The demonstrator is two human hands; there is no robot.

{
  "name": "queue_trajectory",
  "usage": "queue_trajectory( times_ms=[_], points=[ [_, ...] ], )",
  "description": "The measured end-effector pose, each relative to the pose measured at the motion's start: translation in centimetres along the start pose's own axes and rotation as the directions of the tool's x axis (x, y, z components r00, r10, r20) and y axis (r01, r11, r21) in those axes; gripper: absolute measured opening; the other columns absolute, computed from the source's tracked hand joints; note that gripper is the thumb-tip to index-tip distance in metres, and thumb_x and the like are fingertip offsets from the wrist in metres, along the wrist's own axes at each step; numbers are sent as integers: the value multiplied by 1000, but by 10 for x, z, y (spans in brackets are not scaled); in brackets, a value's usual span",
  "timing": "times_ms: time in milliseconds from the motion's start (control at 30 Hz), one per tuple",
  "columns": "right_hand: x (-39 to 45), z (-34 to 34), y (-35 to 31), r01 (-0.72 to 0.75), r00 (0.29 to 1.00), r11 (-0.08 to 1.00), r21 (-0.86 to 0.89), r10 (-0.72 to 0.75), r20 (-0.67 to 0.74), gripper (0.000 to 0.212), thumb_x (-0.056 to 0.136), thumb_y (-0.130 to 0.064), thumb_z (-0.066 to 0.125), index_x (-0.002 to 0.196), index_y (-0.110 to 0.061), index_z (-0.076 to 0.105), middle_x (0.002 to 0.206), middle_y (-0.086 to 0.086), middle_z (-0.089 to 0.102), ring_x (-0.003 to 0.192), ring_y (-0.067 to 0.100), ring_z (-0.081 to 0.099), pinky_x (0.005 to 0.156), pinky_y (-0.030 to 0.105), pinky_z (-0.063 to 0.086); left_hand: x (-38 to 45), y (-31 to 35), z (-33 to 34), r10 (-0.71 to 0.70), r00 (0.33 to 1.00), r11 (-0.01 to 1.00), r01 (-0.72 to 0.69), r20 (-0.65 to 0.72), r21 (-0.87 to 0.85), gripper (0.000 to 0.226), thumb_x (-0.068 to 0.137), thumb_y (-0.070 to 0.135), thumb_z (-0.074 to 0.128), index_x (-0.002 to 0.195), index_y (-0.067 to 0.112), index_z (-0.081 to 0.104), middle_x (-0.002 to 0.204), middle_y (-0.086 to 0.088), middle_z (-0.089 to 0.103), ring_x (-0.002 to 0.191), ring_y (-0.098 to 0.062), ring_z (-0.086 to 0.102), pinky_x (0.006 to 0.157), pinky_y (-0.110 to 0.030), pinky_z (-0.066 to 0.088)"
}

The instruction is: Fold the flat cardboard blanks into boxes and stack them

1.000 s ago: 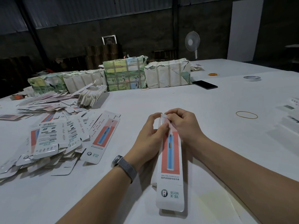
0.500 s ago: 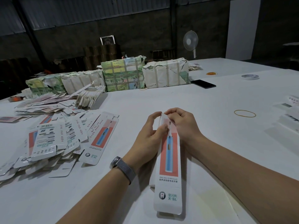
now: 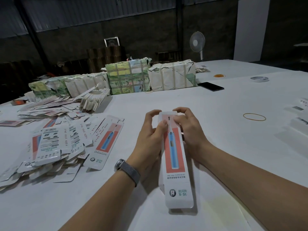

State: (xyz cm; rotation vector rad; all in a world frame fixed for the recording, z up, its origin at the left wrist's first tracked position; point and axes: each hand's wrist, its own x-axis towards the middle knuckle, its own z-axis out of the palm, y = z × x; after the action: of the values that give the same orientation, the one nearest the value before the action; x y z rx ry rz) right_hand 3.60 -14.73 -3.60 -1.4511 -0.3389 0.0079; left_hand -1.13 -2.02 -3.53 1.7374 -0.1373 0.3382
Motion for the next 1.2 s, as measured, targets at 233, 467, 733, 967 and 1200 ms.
queue_trajectory(
  times_ms=[233,467,733,967,1200],
  points=[
    [-1,-3,0,-11,999,1000,29,10,42,6,104,-26,50,98,-23,53,73,7,70,67,26,69,71,38,60,2,-6,-2,15,999,1000,-14,-35,16,18,104,37,49,118,46,42,83,8,75,74,-18,76,62,-25,59],
    [-1,-3,-1,-14,999,999,34,13,43,4,103,-28,51,101,-26,53,85,8,73,69,27,72,73,38,62,1,-5,0,3,999,1000,-2,-35,30,22,105,38,47,117,54,39,82,15,74,74,-14,76,60,-21,58],
    [-1,-1,2,-6,999,1000,2,6,40,7,101,-35,54,107,-34,56,90,3,74,71,23,75,61,29,60,1,-1,-5,-59,997,998,59,-52,-4,18,101,39,53,115,44,43,82,2,76,74,-22,77,64,-33,63],
    [1,-4,-7,283,956,738,-613,-270,115,26,93,-43,64,116,-31,61,101,-9,59,77,6,61,75,28,55,7,-6,-11,-20,969,995,45,-248,93,39,95,43,63,122,33,38,88,-10,73,61,-13,73,49,-22,53],
    [-14,-13,-29,367,929,459,-809,-228,292,63,82,-56,63,140,-32,52,122,-8,53,104,15,60,84,35,53,7,-3,-13,-10,985,1000,15,-171,27,62,81,69,50,127,31,33,73,-4,74,44,-17,61,40,-24,46]
  ],
)
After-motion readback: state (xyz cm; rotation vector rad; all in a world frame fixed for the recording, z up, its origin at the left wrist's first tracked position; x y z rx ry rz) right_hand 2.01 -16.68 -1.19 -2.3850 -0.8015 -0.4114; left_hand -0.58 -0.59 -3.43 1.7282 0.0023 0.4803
